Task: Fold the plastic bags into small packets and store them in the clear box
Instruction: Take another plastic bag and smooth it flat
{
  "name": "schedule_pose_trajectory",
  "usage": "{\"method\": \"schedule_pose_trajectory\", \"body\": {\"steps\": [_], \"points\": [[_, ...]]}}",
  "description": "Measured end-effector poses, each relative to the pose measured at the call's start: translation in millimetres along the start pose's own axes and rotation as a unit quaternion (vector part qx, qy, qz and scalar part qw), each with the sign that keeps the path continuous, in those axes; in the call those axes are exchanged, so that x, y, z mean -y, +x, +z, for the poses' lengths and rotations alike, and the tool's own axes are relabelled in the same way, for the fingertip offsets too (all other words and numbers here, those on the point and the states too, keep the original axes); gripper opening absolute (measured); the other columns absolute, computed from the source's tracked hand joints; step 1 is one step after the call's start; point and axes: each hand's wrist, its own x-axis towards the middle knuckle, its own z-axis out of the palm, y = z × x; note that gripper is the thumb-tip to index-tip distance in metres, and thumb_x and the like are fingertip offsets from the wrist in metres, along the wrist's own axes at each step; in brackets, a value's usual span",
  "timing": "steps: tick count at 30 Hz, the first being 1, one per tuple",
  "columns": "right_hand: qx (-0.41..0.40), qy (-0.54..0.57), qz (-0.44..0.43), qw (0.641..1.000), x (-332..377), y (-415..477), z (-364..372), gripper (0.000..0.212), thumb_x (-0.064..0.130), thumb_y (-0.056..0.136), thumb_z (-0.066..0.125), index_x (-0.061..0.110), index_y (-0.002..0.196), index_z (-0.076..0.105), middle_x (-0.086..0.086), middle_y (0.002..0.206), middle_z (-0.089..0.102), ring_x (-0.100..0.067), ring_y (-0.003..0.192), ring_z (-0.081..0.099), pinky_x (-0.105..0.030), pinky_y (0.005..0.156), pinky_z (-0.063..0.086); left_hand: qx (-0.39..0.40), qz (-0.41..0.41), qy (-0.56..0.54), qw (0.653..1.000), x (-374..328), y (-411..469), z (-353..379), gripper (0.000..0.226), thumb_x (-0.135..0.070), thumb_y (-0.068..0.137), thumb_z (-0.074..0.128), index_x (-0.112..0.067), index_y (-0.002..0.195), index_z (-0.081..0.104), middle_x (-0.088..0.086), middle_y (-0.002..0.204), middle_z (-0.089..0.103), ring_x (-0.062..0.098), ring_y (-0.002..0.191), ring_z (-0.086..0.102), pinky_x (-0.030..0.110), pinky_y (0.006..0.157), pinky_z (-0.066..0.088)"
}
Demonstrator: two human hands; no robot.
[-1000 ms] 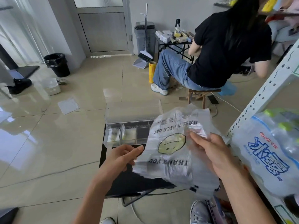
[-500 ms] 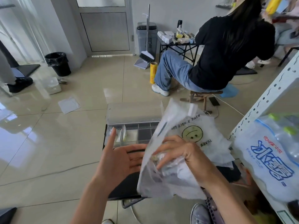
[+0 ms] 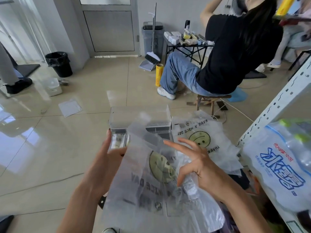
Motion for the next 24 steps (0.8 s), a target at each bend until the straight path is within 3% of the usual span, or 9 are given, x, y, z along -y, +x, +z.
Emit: {"method": "schedule_pose_trajectory", "body": {"steps": [3,6,10,13,15,17,19,21,24], "points": [[-0.007,-0.034,0.003,0.999,-8.5,-1.7,6.2,0.074,-0.033,0.066,0.053,0.035,0.072,0.080,0.032,0.166,0.018,-0.002,0.156,0.011,-0.039,0.120,0.015,-0.029,0.004,0.060,0.998,8.2,9.0,-10.4,0.046,-0.050,0.064,0.087,-0.007,0.080,0.084,0.020,0.139,0.061,0.016,0.081,0.079,0.025,0.071,0.061],[-0.016,-0.045,0.014,0.999,-18.2,-3.7,5.7,0.076,-0.032,0.074,0.053,0.038,0.077,0.081,0.034,0.165,0.016,-0.002,0.155,0.011,-0.048,0.122,0.019,-0.054,0.022,0.071,0.996,22.0,14.9,-25.0,0.052,-0.017,0.076,0.084,-0.014,0.127,0.072,0.025,0.123,0.072,0.032,0.102,0.075,0.037,0.086,0.058],[-0.079,0.155,0.132,0.976,-18.8,-10.1,-11.0,0.046,0.017,0.100,0.062,0.056,0.123,0.068,0.036,0.164,0.017,0.007,0.153,0.017,-0.036,0.124,0.019,-0.071,0.054,0.027,0.996,20.9,15.3,-26.0,0.041,-0.001,0.076,0.080,0.009,0.112,0.062,0.021,0.097,0.073,0.025,0.078,0.071,0.035,0.071,0.059],[-0.189,0.397,0.320,0.839,-26.7,-15.2,-16.3,0.043,0.019,0.099,0.061,0.042,0.135,0.062,0.004,0.149,0.056,-0.009,0.126,0.062,-0.030,0.096,0.054,-0.058,0.073,-0.012,0.996,21.0,13.9,-22.9,0.033,-0.001,0.075,0.076,0.014,0.100,0.059,0.017,0.084,0.067,0.023,0.069,0.067,0.028,0.064,0.059],[-0.125,0.544,0.392,0.732,-24.7,-10.8,-21.0,0.030,0.026,0.105,0.051,0.022,0.112,0.080,-0.017,0.121,0.072,-0.024,0.098,0.075,-0.038,0.080,0.056,-0.046,0.092,-0.002,0.995,18.1,12.3,-21.5,0.047,-0.008,0.067,0.081,0.009,0.107,0.063,0.013,0.080,0.065,0.020,0.070,0.066,0.027,0.071,0.056],[-0.102,0.626,0.405,0.659,-24.1,-8.9,-26.3,0.060,0.058,0.101,0.045,0.012,0.107,0.083,-0.019,0.113,0.076,-0.032,0.098,0.075,-0.045,0.087,0.053,-0.020,0.096,0.010,0.995,16.2,8.8,-15.9,0.046,-0.007,0.069,0.078,0.000,0.113,0.069,0.013,0.076,0.065,0.021,0.068,0.066,0.031,0.073,0.055],[-0.093,0.635,0.374,0.670,-25.8,-6.5,-30.8,0.071,0.068,0.094,0.049,0.008,0.118,0.078,-0.019,0.118,0.076,-0.036,0.108,0.072,-0.048,0.096,0.051,0.009,0.086,0.015,0.996,14.0,5.4,-13.2,0.047,-0.002,0.079,0.067,-0.015,0.123,0.074,0.016,0.077,0.065,0.024,0.069,0.066,0.028,0.068,0.058],[-0.084,0.575,0.360,0.730,-26.4,-4.0,-29.3,0.057,0.052,0.089,0.065,0.008,0.125,0.074,-0.017,0.119,0.076,-0.033,0.110,0.073,-0.045,0.097,0.051,0.047,0.053,0.027,0.997,11.0,3.5,-15.8,0.050,-0.003,0.084,0.069,-0.021,0.131,0.071,0.019,0.083,0.065,0.027,0.075,0.067,0.031,0.068,0.059],[-0.103,0.504,0.345,0.785,-29.4,-3.2,-25.4,0.037,0.022,0.084,0.074,0.013,0.120,0.077,-0.015,0.107,0.079,-0.023,0.094,0.076,-0.028,0.080,0.059,0.096,-0.033,0.021,0.995,9.0,2.3,-20.6,0.052,-0.034,0.086,0.074,-0.015,0.135,0.068,0.018,0.102,0.073,0.035,0.092,0.072,0.046,0.079,0.061]]}}
